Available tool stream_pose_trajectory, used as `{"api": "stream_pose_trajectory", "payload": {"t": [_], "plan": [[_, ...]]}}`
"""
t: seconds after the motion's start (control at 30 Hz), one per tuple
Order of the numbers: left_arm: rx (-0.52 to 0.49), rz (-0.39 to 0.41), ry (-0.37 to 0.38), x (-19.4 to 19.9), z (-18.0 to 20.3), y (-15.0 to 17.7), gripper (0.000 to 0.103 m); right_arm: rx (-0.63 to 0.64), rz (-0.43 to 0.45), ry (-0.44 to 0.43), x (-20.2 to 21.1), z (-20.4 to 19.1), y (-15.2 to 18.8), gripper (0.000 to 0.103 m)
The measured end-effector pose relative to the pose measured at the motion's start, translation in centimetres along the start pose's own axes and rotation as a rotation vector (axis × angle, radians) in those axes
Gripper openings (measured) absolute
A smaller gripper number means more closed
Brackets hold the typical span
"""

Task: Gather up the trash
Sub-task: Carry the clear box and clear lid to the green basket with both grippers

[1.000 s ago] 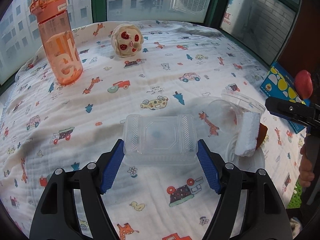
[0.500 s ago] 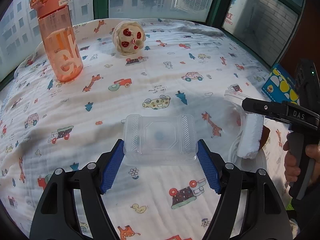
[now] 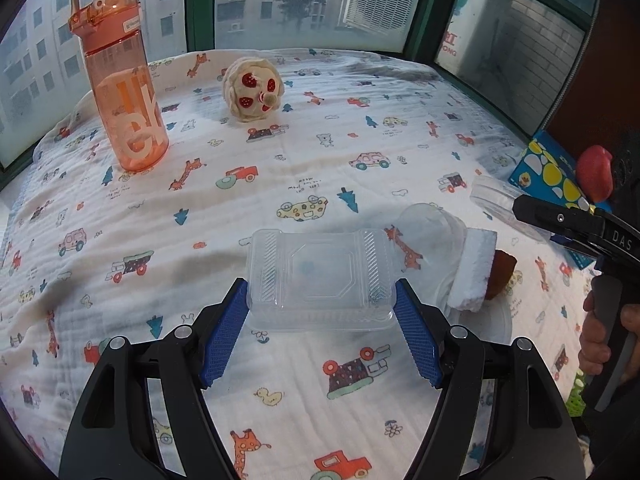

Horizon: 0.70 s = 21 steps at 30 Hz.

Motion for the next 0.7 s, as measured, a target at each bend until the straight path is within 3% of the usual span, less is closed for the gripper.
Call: {"api": "stream_pose_trajectory", "payload": {"t": [0.33,0.7], "plan": [[-0.068,0.024,0.049,3.4,5.0,1.1,0.072,-0.001,0.097,0.044,9.0,1.6,3.6,0.088],[-0.159,0.015,0.161,4.6,13.3,3.9,0.072,-0.06,0.168,0.153,16.9,7.0,9.0,0.088]]}}
Point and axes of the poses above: each gripper's, at about its wrist camera, not at the fingertips, and x roughly against the way its jaws point, z to its right, y to its underside, the point moved 5 cm from there along -x, roughly the way its jaws point, and after that the axes turned 13 degrees about y, right-handed, at the moved point
